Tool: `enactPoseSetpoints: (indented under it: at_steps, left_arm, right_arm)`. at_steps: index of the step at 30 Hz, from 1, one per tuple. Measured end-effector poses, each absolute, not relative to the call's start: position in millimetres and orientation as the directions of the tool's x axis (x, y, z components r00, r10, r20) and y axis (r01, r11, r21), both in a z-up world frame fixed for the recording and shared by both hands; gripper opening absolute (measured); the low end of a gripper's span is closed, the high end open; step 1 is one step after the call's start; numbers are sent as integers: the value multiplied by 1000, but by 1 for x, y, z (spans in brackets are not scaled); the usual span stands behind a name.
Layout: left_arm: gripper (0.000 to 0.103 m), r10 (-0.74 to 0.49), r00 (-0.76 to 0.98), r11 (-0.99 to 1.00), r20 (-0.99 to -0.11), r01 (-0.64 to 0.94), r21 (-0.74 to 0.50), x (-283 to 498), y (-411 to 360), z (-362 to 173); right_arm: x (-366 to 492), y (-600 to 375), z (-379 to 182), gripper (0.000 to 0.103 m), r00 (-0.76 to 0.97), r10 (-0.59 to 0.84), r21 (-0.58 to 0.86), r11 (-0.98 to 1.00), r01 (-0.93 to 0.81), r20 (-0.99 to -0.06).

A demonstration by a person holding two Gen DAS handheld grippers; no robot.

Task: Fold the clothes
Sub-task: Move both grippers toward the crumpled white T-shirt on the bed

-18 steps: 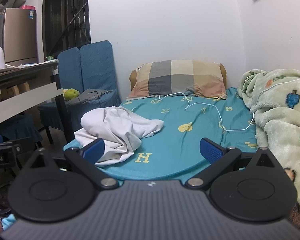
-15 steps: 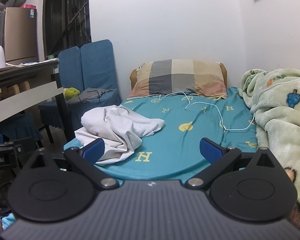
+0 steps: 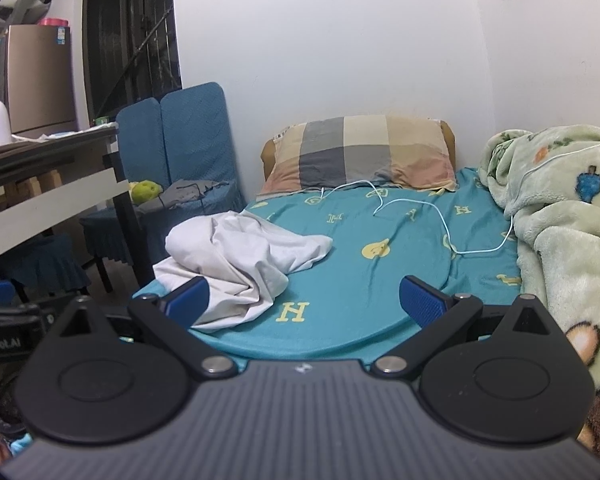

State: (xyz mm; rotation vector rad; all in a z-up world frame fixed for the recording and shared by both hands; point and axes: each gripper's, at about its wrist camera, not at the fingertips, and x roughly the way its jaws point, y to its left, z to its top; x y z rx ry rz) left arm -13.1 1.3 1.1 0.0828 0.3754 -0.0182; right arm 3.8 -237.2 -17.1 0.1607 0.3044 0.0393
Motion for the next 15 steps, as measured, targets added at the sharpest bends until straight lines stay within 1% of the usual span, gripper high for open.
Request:
enactPoseSetpoints:
  at_steps: [5, 9, 13, 15]
  left_arm:
    - [103, -29, 933, 997, -358, 54, 60, -16, 4, 0]
    - [103, -33, 931, 997, -364, 55, 49, -16, 6, -1]
    - [103, -35, 926, 996, -376, 64, 67, -13, 2, -2]
    - [103, -66, 918, 993, -391, 100, 68, -8, 0, -4]
  right_arm:
    - [3, -242, -16, 103, 954, 76, 188, 982, -21, -290]
    - [2, -243, -15, 103, 955, 76, 189, 982, -22, -287]
    - [1, -246, -14, 103, 957, 71, 194, 981, -16, -280]
    - [1, -247, -13, 103, 958, 69, 199, 980, -13, -278]
